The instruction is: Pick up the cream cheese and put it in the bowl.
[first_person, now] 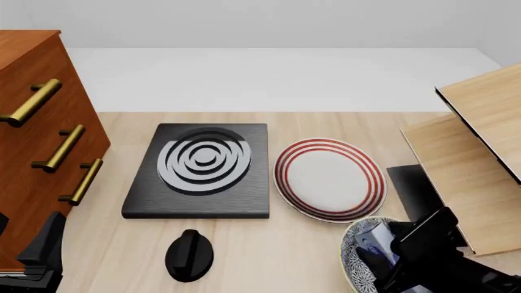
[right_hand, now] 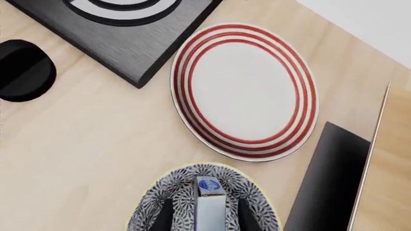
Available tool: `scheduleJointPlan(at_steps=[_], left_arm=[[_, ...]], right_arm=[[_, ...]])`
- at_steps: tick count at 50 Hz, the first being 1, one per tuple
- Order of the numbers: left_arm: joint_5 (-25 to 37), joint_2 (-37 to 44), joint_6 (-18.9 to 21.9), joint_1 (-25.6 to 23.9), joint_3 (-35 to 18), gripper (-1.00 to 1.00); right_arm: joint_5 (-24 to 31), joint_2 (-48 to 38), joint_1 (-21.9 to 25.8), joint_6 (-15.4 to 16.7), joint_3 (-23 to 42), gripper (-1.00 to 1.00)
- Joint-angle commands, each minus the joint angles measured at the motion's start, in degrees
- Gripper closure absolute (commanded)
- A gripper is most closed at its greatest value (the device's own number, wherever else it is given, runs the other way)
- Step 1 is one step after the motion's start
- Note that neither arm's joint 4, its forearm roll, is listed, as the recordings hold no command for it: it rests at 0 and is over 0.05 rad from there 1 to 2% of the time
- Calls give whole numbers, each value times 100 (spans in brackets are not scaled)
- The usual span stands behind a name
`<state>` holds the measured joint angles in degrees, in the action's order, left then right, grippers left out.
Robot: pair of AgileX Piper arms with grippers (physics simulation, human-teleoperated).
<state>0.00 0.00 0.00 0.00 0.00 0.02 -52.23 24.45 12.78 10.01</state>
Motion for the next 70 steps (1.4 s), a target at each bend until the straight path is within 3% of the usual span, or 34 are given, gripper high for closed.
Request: scheduleJointPlan(at_steps=[1,18,38,59,70], left_arm=[[0,0,0,0,0,-100],[0,0,0,0,0,-100],[0,0,0,0,0,-100],[0,0,0,0,0,-100],[0,0,0,0,0,-100]], right_arm=[[27,33,6,-33,17,-100],[319,263,6,-15,143,-100],[2067,1623,93,119,1322,-100],[3149,2872,119,54,2219,-100],[3648,3944,37,-216,2453,-100]])
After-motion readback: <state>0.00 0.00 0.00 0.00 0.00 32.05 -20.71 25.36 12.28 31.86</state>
